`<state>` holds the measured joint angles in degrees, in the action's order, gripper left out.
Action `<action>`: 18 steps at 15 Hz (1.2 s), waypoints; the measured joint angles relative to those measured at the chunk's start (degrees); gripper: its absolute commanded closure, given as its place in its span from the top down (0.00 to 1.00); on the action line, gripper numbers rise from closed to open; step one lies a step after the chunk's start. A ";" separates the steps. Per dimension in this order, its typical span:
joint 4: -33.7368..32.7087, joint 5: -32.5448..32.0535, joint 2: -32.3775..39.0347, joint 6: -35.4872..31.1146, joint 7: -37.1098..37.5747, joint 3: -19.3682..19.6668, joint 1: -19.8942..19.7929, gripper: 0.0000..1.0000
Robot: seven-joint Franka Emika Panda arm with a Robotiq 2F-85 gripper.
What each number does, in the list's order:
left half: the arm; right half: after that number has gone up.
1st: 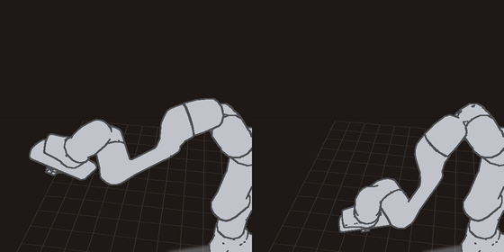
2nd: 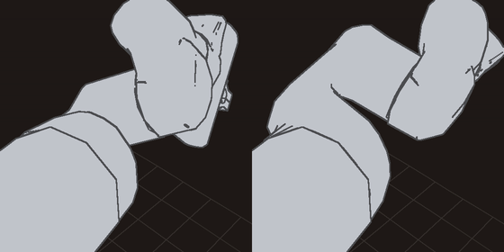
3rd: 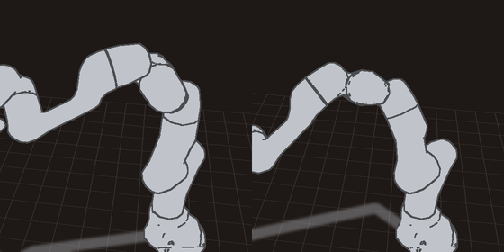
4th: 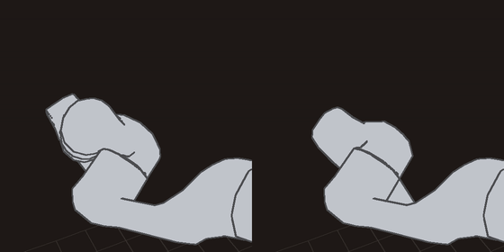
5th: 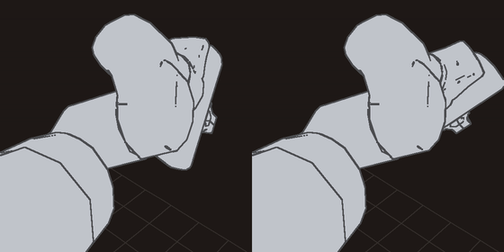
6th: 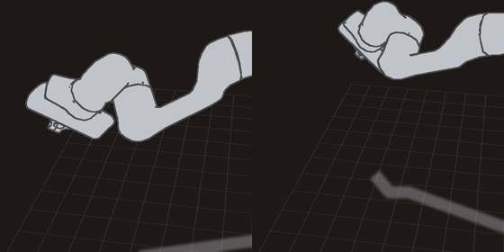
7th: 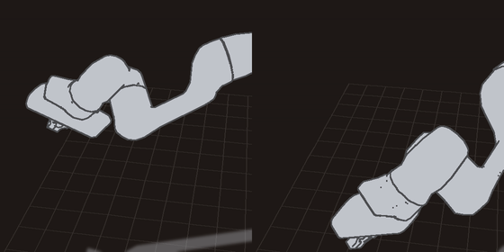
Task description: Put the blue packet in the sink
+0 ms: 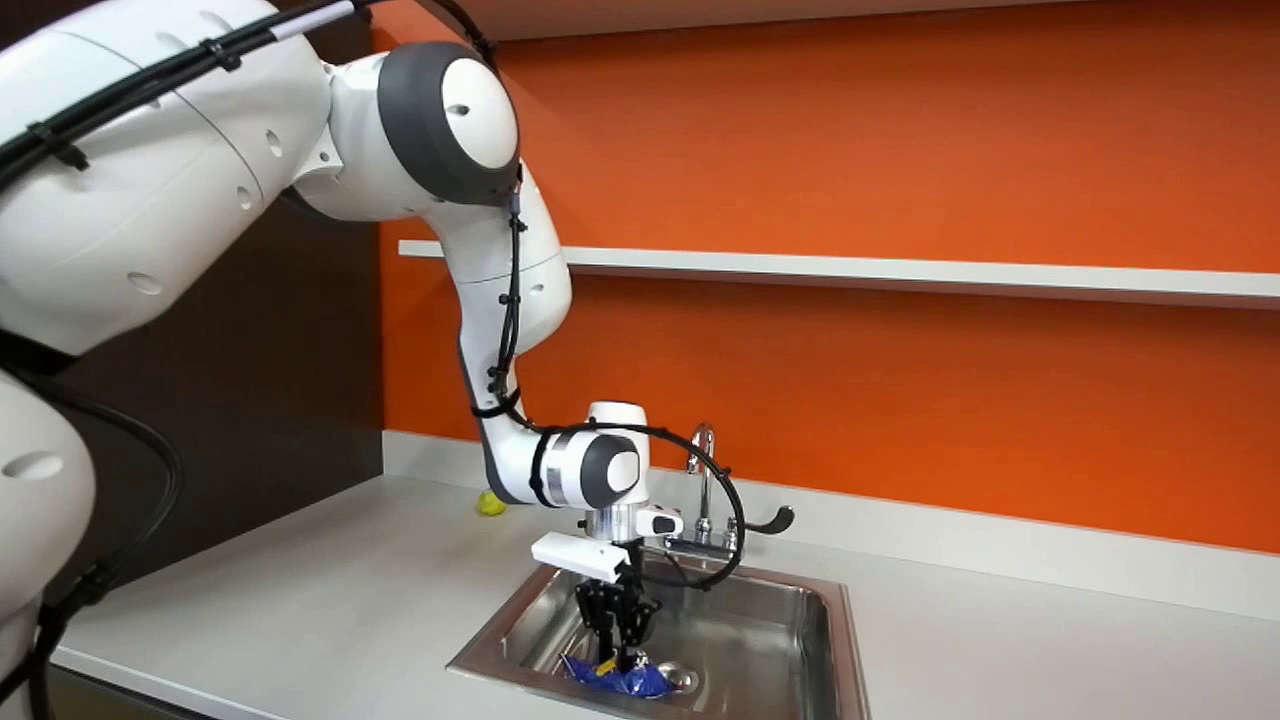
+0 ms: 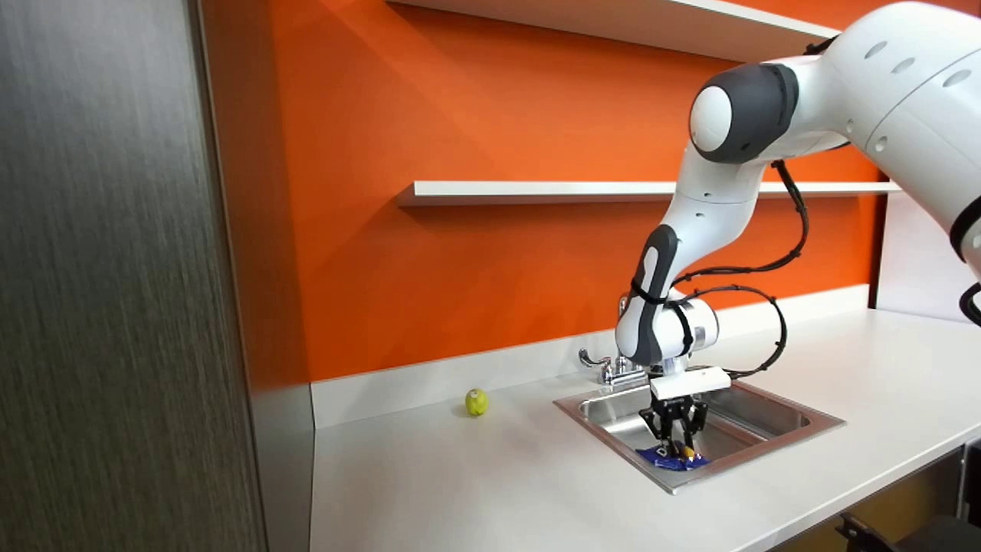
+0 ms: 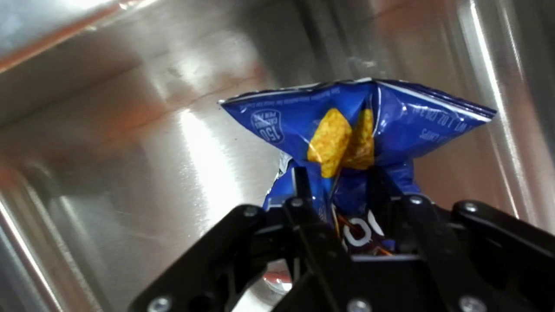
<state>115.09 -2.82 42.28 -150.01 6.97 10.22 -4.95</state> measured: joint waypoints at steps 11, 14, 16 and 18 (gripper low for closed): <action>4.10 -0.04 -7.30 0.21 -1.70 -1.16 1.30 1.00; 8.17 -0.11 -11.40 0.21 -2.39 -2.24 1.68 1.00; 11.60 -0.24 -14.80 0.21 -2.41 -2.39 2.57 1.00; 15.39 -0.95 -18.73 0.21 -2.39 -2.34 3.64 1.00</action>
<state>130.49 -3.77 23.55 -149.80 4.58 7.88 -1.31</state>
